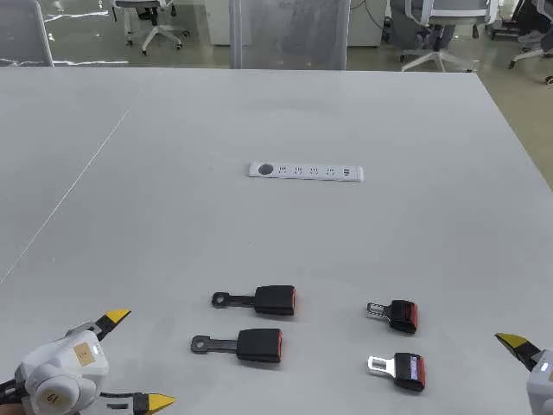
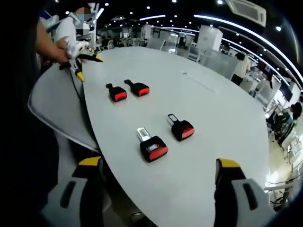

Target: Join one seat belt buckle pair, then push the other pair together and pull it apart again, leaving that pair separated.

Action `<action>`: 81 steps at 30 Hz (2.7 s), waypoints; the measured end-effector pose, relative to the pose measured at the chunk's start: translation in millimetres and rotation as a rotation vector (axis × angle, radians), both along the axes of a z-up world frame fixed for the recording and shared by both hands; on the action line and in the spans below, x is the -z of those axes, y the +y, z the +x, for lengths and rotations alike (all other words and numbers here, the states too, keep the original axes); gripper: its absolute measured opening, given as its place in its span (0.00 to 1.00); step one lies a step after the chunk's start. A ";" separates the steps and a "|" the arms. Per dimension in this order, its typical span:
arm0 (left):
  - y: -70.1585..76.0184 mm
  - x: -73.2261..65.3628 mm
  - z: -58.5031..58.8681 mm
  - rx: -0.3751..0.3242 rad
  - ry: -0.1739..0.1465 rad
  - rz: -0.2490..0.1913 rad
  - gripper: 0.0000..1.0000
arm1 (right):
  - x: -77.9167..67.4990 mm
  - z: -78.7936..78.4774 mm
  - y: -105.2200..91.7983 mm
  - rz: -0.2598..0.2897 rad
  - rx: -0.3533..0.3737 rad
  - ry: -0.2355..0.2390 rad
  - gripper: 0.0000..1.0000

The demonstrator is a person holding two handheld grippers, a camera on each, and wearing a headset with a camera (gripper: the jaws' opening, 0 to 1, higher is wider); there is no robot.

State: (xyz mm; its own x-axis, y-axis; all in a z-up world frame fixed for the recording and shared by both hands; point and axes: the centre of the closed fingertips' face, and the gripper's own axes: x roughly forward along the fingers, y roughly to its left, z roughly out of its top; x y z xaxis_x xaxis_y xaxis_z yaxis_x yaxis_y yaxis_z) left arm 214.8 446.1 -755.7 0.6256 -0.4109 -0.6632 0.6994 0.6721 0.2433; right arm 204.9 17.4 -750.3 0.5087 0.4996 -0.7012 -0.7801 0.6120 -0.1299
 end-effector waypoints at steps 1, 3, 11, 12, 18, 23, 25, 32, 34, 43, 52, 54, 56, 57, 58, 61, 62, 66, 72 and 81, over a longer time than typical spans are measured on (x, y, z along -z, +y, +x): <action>0.2 0.3 0.1 -0.001 0.001 0.000 0.95 | 0.5 0.1 -1.2 -0.007 -0.003 -0.002 0.98; -0.1 0.1 0.1 0.001 -0.001 0.000 0.95 | 1.8 1.1 -3.2 -0.007 0.008 -0.003 0.97; 2.9 5.1 -2.0 0.008 0.017 0.003 0.95 | 2.5 -0.8 4.5 0.000 0.025 0.001 0.97; 3.2 4.9 -2.4 0.007 0.019 0.003 0.95 | 2.9 -1.2 5.8 0.000 0.024 0.001 0.97; 1.6 0.8 -1.0 0.007 0.002 -0.009 0.94 | 6.1 -1.9 9.6 -0.001 0.029 0.009 0.97; 2.9 1.1 -0.7 0.007 0.002 -0.012 0.94 | 2.7 -0.1 14.7 0.001 0.028 0.006 0.97; 2.8 0.9 -0.8 0.010 0.001 -0.010 0.94 | 1.1 1.0 15.8 0.002 0.025 0.000 0.97; 3.7 -0.6 -0.7 0.008 -0.006 -0.005 0.94 | 1.8 3.5 14.6 -0.003 0.023 -0.004 0.96; 4.0 0.0 -0.9 0.009 -0.003 -0.001 0.94 | 2.0 2.9 14.8 -0.003 0.019 -0.004 0.96; 4.4 1.8 -2.3 0.012 0.002 0.017 0.93 | 3.0 -0.5 10.0 -0.008 0.024 0.001 0.96; 5.9 2.7 -3.1 0.014 0.004 0.027 0.93 | 2.6 -3.7 9.1 -0.010 0.023 0.000 0.95; 6.1 2.9 -3.0 0.016 0.003 0.028 0.93 | 2.9 -4.4 9.0 -0.011 0.023 0.002 0.95; 6.1 3.1 -3.2 0.017 0.004 0.027 0.92 | 3.2 -5.1 9.1 -0.013 0.024 0.003 0.95; 5.4 3.0 -3.5 0.021 0.004 0.025 0.92 | 3.7 -5.8 8.9 -0.013 0.026 0.007 0.95; 5.1 3.1 -3.7 0.023 0.003 0.024 0.92 | 3.9 -6.0 8.8 -0.015 0.026 0.007 0.95; 4.9 2.8 -3.7 0.026 0.001 0.026 0.92 | 3.6 -7.0 10.0 -0.016 0.027 0.006 0.95; 4.8 2.3 -3.5 0.025 -0.001 0.024 0.92 | 3.5 -6.9 10.3 -0.016 0.027 0.005 0.95; 4.8 1.4 -3.2 0.025 -0.004 0.023 0.92 | 3.9 -7.5 11.5 -0.019 0.030 0.009 0.95; 3.6 1.8 -4.2 0.040 -0.006 0.034 0.92 | 4.2 -8.8 13.0 -0.025 0.030 0.012 0.95; 8.6 4.3 -5.1 0.062 -0.018 0.104 0.91 | 8.5 -11.9 9.7 -0.075 0.011 0.033 0.87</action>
State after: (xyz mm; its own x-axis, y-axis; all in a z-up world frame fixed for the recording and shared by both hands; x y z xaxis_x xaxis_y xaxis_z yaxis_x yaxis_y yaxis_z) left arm 209.6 454.6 -760.0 0.6134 -0.3784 -0.6932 0.7335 0.5984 0.3224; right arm 193.0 27.0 -758.8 0.4902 0.4391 -0.7529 -0.7778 0.6103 -0.1504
